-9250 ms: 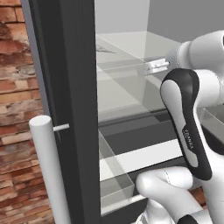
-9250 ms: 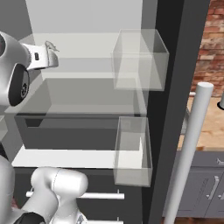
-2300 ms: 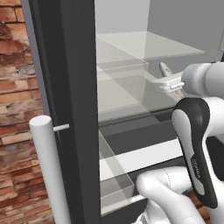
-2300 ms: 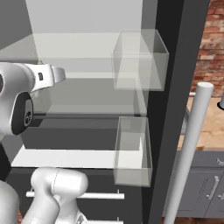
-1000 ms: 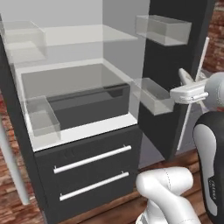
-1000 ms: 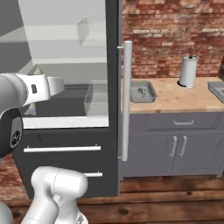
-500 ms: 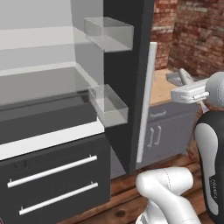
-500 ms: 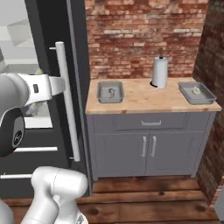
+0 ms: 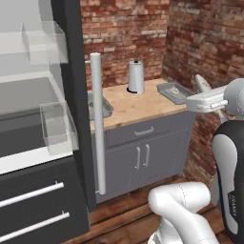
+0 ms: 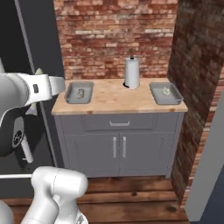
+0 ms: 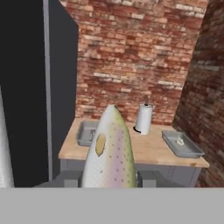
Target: Place one garlic and one fish in each tupperware on the nearby counter, to pack two identical lunches.
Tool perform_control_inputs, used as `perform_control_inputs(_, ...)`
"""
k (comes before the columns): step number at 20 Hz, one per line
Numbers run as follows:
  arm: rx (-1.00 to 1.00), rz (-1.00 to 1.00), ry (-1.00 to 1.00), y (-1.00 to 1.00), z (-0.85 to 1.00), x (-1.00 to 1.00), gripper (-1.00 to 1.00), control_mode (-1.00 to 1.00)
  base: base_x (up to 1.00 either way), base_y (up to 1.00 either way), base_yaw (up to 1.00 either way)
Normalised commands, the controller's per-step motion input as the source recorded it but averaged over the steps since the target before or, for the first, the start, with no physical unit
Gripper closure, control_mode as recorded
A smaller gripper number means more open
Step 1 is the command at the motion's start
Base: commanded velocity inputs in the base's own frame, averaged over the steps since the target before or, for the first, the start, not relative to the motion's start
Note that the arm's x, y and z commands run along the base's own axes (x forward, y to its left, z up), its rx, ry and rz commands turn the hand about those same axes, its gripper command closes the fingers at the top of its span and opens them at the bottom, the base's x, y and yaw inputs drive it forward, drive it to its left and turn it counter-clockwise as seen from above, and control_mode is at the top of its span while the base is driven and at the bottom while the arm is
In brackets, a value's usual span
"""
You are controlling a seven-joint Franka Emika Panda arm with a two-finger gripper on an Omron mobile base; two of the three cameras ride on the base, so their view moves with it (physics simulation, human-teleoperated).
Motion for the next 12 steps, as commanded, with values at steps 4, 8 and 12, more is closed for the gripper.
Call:
perform_control_inputs(4, 0.00, 0.00, 0.00, 0.00, 0.00, 0.00, 1.00, 1.00, 0.07, -0.80, 0.00)
perform_control_inputs(8, 0.00, 0.00, 0.00, 0.00, 0.00, 0.00, 1.00, 1.00, 0.26, -0.50, 0.00)
perform_control_inputs(12, 0.00, 0.00, 0.00, 0.00, 0.00, 0.00, 1.00, 1.00, 0.58, -0.03, 0.00)
